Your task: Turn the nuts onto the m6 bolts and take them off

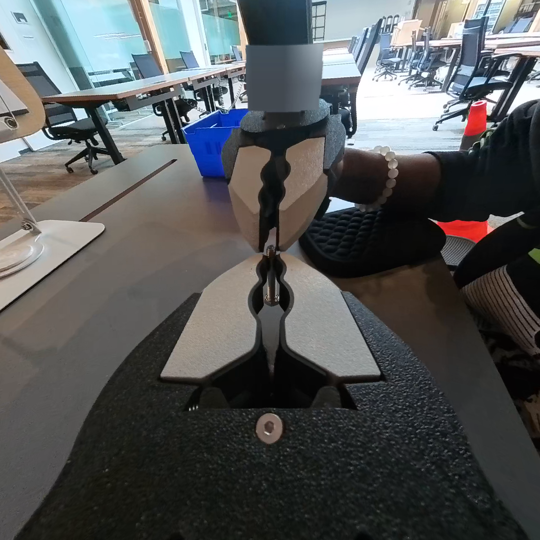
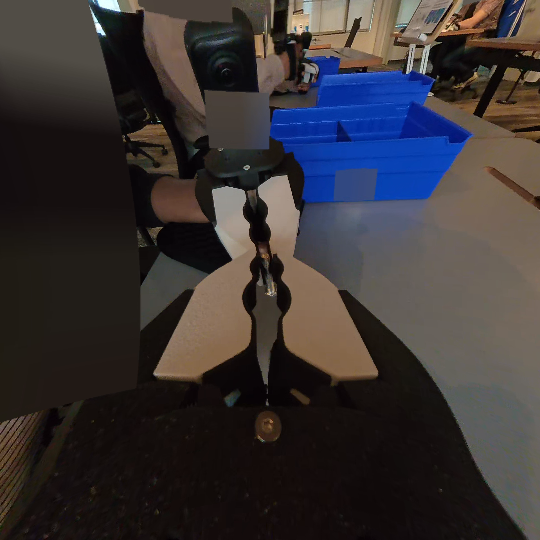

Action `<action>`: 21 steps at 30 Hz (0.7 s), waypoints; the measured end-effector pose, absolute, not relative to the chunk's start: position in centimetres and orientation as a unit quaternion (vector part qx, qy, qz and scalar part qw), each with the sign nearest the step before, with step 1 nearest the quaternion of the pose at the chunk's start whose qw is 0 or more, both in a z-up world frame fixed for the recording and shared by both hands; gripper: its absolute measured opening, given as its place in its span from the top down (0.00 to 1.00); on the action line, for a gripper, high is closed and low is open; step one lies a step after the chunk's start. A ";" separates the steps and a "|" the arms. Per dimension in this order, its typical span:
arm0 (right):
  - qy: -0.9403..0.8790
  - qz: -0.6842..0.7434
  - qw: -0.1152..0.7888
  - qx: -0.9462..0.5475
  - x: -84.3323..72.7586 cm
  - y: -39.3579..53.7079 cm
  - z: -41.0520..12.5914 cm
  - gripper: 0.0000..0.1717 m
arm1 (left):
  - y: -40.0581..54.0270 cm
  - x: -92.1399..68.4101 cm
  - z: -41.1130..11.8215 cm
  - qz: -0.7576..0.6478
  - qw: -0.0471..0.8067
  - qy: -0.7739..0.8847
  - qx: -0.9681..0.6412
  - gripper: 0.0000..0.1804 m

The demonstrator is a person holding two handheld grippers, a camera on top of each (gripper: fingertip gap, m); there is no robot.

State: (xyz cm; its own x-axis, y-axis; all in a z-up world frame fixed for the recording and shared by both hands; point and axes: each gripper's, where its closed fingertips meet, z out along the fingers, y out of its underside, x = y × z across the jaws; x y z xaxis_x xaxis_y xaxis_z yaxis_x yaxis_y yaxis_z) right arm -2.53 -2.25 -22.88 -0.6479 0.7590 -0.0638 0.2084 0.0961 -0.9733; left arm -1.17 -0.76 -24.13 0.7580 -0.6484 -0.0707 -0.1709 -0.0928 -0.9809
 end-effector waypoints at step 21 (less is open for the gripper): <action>-0.664 0.615 0.269 -0.329 -2.2 -1.8 -21.0 0.98 | -0.6 -0.9 -24.9 -0.220 0.603 0.281 -0.713 0.79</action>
